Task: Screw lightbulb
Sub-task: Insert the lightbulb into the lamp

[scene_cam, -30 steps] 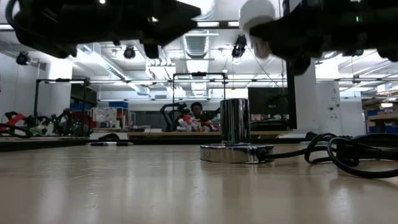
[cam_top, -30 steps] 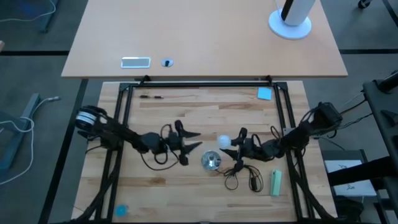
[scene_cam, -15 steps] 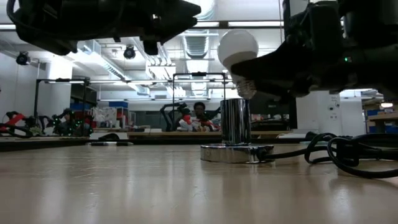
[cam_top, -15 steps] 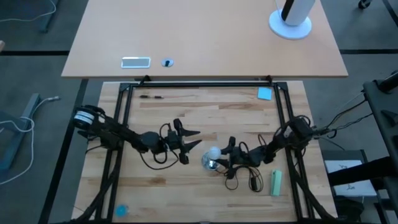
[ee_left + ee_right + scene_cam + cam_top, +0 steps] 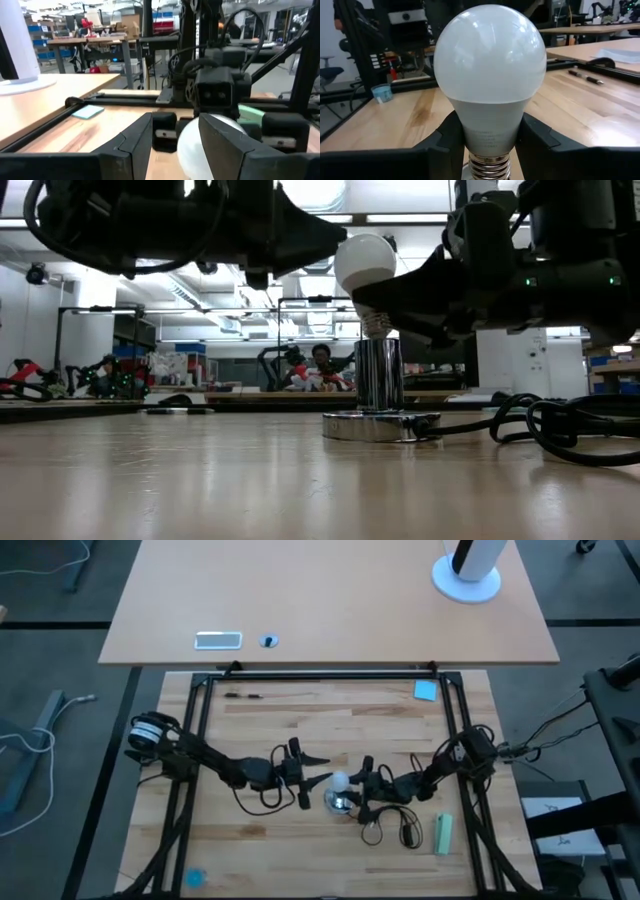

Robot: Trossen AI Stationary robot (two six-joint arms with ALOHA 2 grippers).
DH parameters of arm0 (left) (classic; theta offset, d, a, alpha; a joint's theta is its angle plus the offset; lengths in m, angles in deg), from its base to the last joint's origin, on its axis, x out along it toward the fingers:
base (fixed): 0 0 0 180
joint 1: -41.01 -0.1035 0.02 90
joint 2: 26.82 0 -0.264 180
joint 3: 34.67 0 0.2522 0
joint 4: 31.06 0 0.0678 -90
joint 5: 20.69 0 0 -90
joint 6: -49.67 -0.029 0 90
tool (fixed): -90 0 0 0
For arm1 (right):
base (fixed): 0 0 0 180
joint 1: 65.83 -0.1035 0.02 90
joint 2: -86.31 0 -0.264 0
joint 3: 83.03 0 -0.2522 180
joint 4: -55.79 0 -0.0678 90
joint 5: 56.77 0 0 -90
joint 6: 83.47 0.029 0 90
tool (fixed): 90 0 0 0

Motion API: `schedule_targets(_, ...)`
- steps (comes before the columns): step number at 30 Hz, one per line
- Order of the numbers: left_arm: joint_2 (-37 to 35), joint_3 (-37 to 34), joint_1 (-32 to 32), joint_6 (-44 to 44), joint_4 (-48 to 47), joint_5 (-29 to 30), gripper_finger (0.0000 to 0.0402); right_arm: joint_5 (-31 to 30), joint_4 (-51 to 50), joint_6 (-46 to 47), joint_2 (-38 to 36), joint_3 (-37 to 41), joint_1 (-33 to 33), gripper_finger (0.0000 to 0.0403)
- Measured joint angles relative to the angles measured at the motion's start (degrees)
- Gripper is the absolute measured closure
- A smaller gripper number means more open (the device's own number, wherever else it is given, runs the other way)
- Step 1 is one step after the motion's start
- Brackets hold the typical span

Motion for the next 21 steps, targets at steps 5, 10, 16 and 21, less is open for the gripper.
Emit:
schedule_targets(5,0.7,1.0,0.0,0.1,-1.1,0.0,0.0249,0.2,-0.6,1.0,1.0,0.0,0.0,0.0279)
schedule_targets(10,0.8,3.1,0.0,0.2,-10.0,0.5,0.0249,0.1,-1.5,1.4,2.0,-0.1,-0.2,0.0279)
schedule_targets(16,1.0,5.8,0.0,0.5,-14.8,0.6,0.0249,0.1,-1.1,1.1,3.7,-1.2,-0.2,0.0268)
schedule_targets(21,1.0,6.8,0.0,0.1,-16.1,0.4,0.0248,0.6,-1.9,1.0,3.1,-1.3,-0.5,0.0228)
